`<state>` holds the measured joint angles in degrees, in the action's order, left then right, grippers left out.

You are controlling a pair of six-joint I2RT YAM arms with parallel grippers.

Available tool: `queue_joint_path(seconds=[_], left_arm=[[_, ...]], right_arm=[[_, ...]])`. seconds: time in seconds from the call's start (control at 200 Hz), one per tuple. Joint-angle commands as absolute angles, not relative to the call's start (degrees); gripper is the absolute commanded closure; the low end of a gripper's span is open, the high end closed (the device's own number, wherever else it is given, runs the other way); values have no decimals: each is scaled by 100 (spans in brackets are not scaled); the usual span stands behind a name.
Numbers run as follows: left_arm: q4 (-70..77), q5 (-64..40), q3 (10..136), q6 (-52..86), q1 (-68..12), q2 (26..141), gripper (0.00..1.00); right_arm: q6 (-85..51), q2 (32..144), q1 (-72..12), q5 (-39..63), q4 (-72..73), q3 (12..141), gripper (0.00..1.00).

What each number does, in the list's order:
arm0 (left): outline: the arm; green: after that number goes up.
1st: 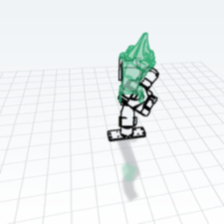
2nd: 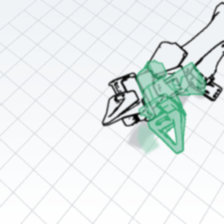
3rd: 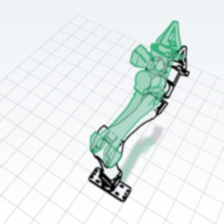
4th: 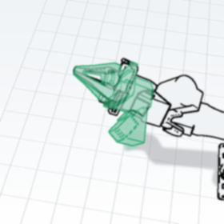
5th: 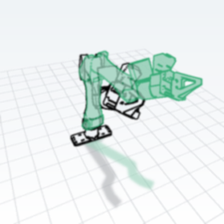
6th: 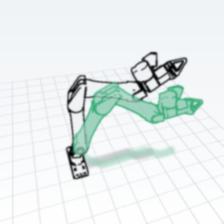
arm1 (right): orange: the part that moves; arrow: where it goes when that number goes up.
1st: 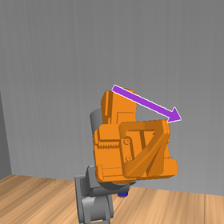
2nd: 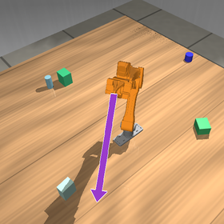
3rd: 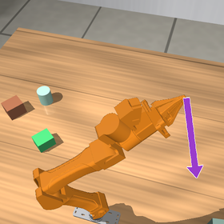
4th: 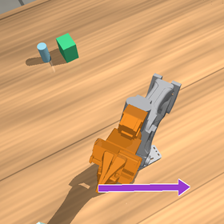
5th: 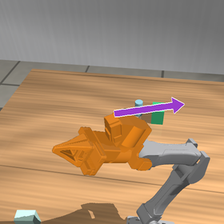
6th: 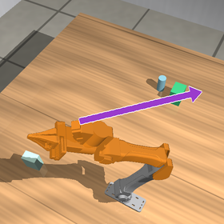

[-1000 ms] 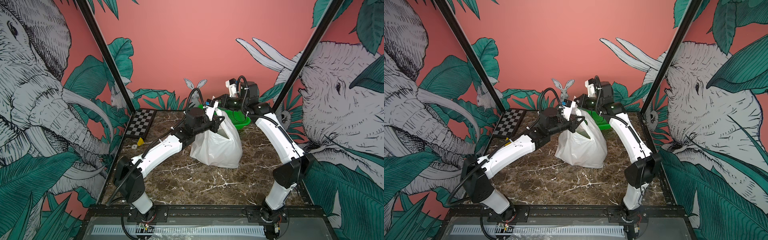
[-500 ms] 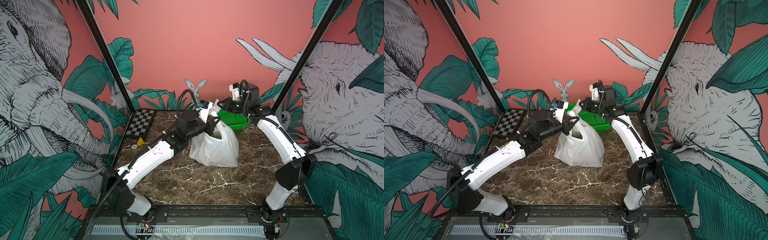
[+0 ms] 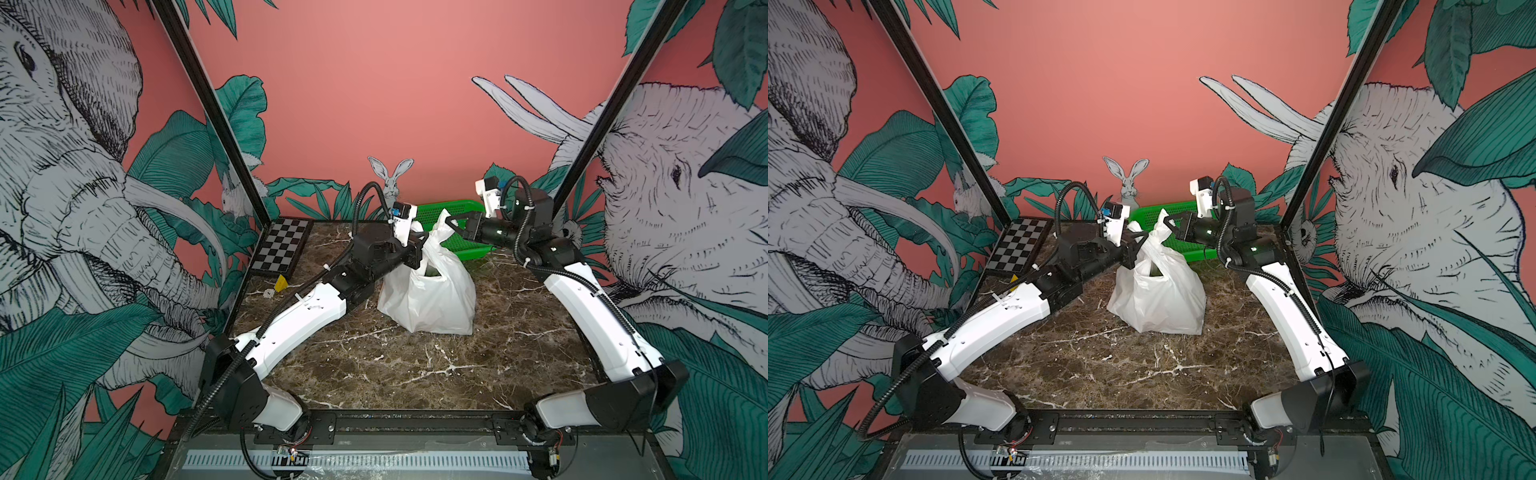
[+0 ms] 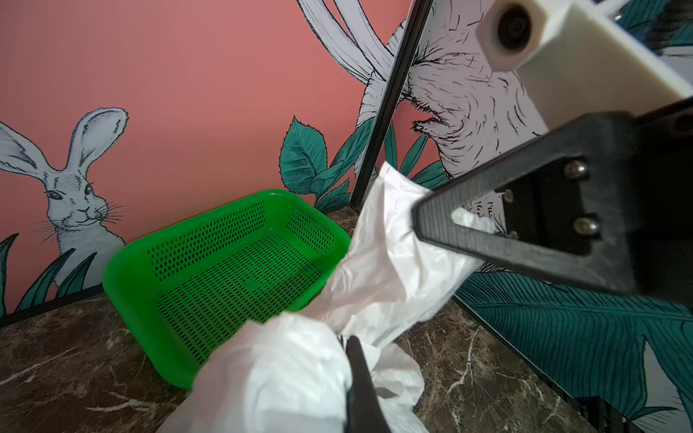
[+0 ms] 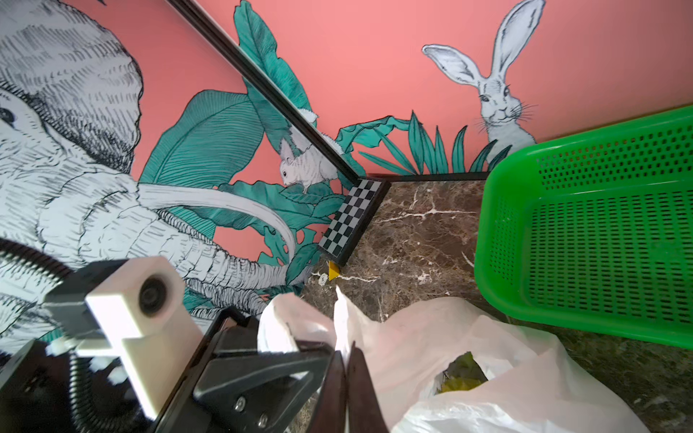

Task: Place the pineapple into a plastic bag & tie a knot
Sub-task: Cross the plastic bag at the center of the board.

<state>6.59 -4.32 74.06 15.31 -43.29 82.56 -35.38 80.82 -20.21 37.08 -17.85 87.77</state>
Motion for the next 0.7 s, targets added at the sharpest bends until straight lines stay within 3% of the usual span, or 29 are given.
queue_joint_path(seconds=[0.0,0.05,0.14,0.305,0.44,0.695], left_arm=[[967,-495,7426,1441,-4235,8263,100],[971,-632,7451,1441,-4220,8315,100],[993,-876,7454,1466,-4184,8389,89],[934,-1098,7425,1519,-4093,8431,60],[907,-1148,7315,1529,-3900,8336,45],[534,-1487,7112,1286,-3674,7783,27]], right_arm=[[-3505,7960,-2022,4206,-1236,8552,100],[-3532,7922,-2021,4243,-1180,8445,100],[-3534,7878,-2021,4290,-1121,8334,100],[-3525,7810,-2021,4249,-1099,8214,100],[-3533,7784,-2023,4198,-1107,8150,100],[-3504,7768,-2013,4066,-1240,8122,100]])
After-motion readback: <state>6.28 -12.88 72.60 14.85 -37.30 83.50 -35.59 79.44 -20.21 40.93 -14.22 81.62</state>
